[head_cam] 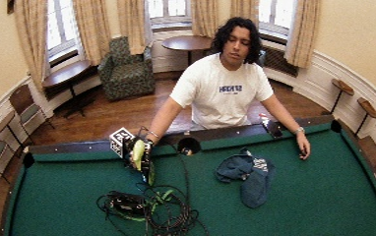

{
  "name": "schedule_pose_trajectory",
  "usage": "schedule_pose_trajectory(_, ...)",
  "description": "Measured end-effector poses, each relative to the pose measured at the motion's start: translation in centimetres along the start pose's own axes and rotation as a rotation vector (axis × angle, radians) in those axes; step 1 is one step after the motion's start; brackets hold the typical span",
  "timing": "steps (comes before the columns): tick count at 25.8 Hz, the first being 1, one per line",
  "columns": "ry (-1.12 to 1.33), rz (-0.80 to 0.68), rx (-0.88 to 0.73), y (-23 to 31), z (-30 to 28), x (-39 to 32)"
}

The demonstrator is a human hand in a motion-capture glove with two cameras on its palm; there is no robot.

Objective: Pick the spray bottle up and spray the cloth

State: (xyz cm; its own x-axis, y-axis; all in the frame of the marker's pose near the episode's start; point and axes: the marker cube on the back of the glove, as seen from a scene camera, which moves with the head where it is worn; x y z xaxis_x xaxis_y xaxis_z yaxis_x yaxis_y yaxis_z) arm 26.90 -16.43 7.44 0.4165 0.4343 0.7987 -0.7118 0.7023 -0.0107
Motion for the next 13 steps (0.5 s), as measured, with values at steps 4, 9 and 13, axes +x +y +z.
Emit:
schedule_pose_trajectory(4, 0.039, 0.001, 0.07, -0.2, 0.0, 0.2)
schedule_pose_trajectory(9, 0.065, -0.007, 0.157, -1.6, 1.3, -1.6)
schedule_pose_trajectory(13, 0.073, -0.015, 0.165, -1.6, 1.2, -1.2)
